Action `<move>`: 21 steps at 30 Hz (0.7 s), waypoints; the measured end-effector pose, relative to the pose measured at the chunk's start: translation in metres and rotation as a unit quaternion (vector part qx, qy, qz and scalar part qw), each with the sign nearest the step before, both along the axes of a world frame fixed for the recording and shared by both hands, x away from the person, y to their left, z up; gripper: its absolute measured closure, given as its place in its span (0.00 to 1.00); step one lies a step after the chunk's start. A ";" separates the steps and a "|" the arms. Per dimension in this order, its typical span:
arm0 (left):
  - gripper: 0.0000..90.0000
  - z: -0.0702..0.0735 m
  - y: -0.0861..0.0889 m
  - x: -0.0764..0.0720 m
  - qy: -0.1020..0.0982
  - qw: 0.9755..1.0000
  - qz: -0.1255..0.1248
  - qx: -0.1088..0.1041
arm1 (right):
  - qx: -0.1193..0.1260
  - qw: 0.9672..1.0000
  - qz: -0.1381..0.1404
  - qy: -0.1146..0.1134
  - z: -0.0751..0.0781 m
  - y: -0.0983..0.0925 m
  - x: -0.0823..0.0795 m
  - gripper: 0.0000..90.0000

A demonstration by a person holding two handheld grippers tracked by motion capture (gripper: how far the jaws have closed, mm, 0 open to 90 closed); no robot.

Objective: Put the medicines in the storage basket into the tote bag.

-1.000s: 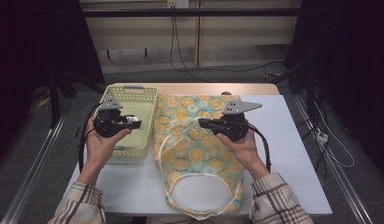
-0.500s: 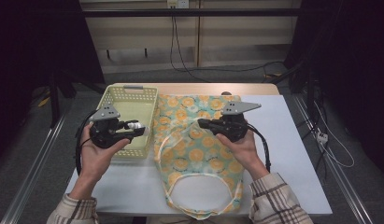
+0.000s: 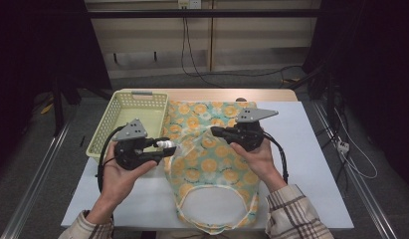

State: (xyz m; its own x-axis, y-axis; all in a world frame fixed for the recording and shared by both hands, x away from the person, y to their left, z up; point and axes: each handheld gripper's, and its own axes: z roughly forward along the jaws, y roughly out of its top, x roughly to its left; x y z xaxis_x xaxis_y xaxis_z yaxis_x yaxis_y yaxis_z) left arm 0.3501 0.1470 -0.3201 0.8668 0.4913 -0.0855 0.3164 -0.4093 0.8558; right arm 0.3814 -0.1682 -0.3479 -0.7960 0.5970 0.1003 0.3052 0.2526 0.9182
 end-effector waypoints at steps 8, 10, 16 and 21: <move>0.67 -0.007 -0.025 -0.004 0.013 1.000 -0.025 0.010 | 0.002 1.000 -0.006 -0.002 0.002 -0.004 0.001 1.00; 0.67 -0.010 -0.034 -0.003 0.015 0.999 -0.033 0.010 | 0.002 1.000 -0.005 -0.001 0.001 -0.003 0.001 1.00; 0.67 -0.018 -0.055 0.006 0.021 0.999 -0.046 0.012 | 0.005 1.000 -0.003 -0.003 0.002 -0.004 0.001 1.00; 0.67 -0.025 -0.070 0.014 0.025 0.998 -0.057 0.008 | 0.007 1.000 -0.007 -0.002 0.003 -0.006 0.001 1.00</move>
State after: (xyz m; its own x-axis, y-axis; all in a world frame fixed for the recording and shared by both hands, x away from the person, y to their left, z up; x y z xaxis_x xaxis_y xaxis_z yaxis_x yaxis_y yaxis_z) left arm 0.3637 0.0774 -0.3456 0.9121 0.3910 -0.1229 0.3092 -0.4595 0.8326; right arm 0.3828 -0.1741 -0.3452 -0.7883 0.6059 0.1068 0.3056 0.2349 0.9227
